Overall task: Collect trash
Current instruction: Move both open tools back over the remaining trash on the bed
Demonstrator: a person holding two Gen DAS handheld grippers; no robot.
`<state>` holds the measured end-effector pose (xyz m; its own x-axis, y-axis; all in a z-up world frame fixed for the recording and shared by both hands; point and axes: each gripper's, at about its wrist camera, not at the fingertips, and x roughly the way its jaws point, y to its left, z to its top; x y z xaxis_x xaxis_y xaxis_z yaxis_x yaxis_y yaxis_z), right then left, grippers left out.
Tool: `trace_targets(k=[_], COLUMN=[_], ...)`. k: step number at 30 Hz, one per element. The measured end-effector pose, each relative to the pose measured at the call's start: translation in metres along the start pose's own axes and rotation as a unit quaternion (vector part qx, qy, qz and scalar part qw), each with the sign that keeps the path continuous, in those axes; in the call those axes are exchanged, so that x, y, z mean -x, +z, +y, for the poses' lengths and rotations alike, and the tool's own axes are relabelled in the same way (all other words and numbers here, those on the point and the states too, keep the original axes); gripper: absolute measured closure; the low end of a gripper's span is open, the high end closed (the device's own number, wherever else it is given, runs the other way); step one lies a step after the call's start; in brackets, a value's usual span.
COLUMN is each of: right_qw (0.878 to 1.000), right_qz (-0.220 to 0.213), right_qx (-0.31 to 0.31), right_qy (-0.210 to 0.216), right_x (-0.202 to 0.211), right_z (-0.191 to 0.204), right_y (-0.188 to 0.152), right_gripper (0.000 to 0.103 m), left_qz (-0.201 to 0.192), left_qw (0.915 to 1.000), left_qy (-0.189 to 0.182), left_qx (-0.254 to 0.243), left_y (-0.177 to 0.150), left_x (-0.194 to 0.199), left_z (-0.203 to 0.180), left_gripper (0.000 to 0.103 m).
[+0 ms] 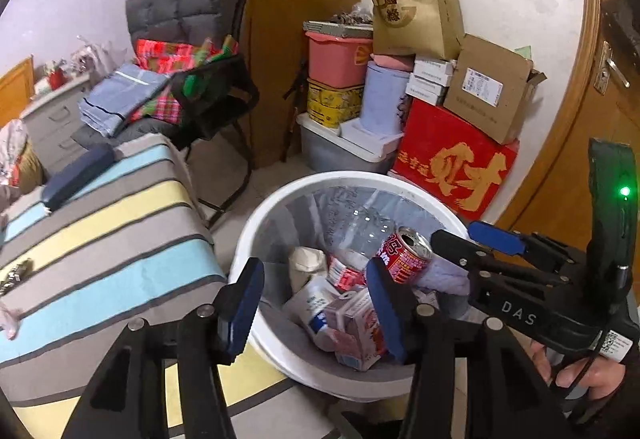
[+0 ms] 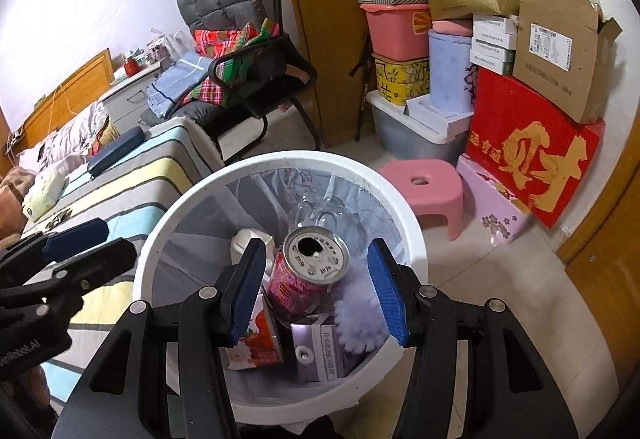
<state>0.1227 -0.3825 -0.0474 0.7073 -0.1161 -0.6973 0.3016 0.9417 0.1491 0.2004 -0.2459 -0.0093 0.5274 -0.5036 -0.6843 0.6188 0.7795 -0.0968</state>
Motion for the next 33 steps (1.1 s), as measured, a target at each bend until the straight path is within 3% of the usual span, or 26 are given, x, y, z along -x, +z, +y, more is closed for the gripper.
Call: trace_targets(k=[20, 33], right_qw=[0.999, 0.996], right_qz=[-0.034, -0.048], right_qx=[0.008, 0.037], right_qy=[0.018, 0.057], right_x=[0.026, 0.031], right_z=[0.03, 0.072], right_y=[-0.001, -0.004], right_gripper=[0.048, 0.048], left_qz=[-0.032, -0.052], left_qw=[0.9988, 0.9942], left_qy=[0.031, 0.083], left_qx=[0.022, 0.043], left_y=[-0.015, -0.036], left_x=[0.059, 0.102], left_z=[0.027, 0.069], left_gripper=[0.049, 0.048])
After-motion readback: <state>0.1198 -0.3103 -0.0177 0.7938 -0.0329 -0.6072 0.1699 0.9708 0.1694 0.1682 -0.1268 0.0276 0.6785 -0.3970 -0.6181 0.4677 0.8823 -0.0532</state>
